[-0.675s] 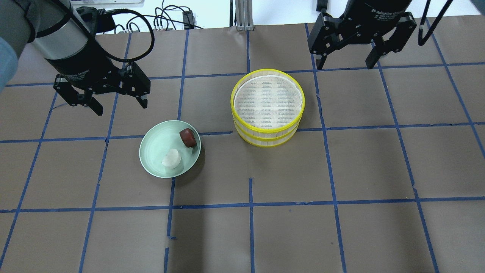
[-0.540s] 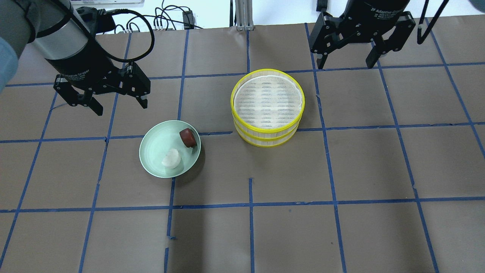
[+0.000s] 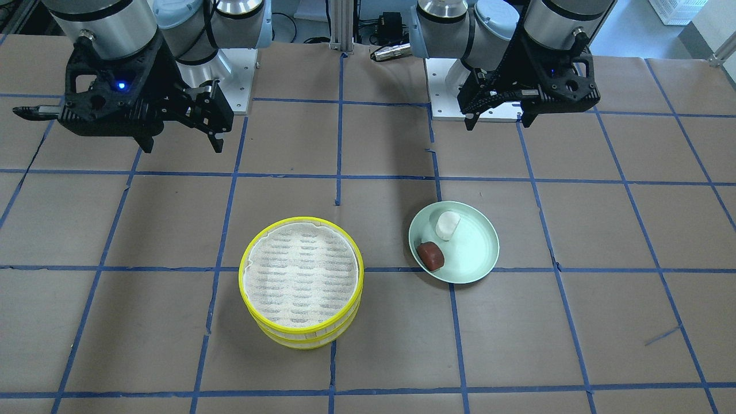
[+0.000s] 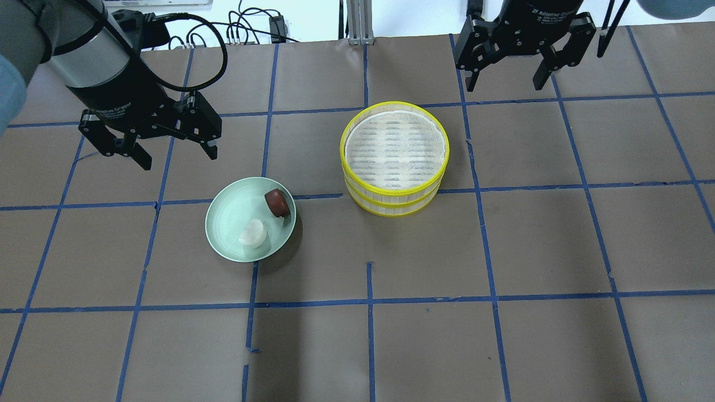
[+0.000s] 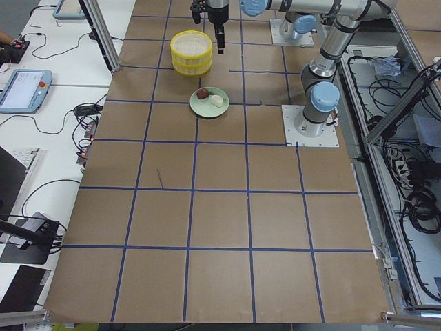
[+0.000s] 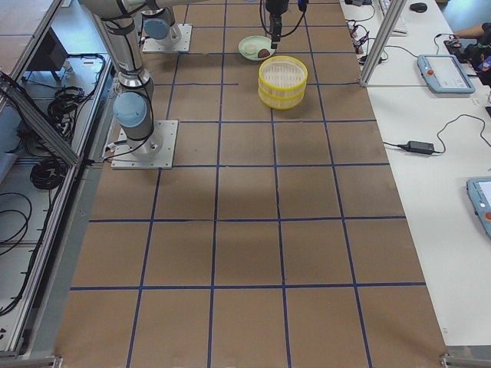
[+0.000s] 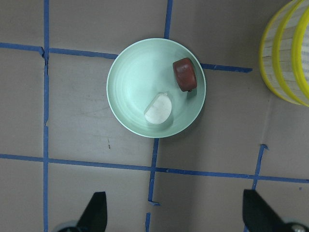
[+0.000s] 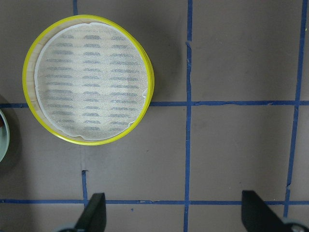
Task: Place buns in different layers of steamer
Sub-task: 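Move the left gripper toward the green bowl while the right approaches the steamer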
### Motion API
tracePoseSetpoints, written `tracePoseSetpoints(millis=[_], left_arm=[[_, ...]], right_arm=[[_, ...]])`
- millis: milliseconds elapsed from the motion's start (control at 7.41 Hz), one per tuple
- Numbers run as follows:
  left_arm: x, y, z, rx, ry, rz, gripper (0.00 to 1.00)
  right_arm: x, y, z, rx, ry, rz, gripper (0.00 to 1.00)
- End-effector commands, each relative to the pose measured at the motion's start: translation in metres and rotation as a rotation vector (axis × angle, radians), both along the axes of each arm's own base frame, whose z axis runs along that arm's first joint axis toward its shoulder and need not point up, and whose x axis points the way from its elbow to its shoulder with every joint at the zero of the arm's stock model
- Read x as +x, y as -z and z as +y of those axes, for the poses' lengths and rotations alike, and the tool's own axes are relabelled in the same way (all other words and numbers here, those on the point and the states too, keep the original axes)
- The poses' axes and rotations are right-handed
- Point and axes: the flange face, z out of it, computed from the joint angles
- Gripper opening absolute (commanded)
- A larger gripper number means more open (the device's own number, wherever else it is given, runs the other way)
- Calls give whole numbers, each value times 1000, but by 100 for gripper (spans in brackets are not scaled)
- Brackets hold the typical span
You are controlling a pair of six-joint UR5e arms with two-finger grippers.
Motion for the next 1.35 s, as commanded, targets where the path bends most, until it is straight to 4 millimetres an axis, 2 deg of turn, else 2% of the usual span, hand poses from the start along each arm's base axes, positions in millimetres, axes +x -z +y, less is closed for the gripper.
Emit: tracePoseSetpoints(millis=[0,270,405,540,675,944,1079,1214], left_arm=[[-2,13,-6,25,-5,3,100],[-2,31,-11,27,-4,8,100],[-1,39,-11,37,-7,5,100],[-1,54,-18,50,-9,3,100],[-2,74,-29,50,-15,6,100],[-2,114,-34,75,22,8,100],[-1,132,-32,84,104,13,100],[-1,157,-26,112,136,19,100]], right_arm=[[-7,6,5,6,-2,61,100],[0,16,-3,22,-1,-27,100],[5,47,-36,13,4,-46,100],[7,90,-75,-15,5,-35,100],[14,127,-99,-20,6,-30,100],[36,173,-94,4,-30,-15,100],[35,212,-95,-9,-34,-6,100],[33,232,-87,-23,-31,-4,99]])
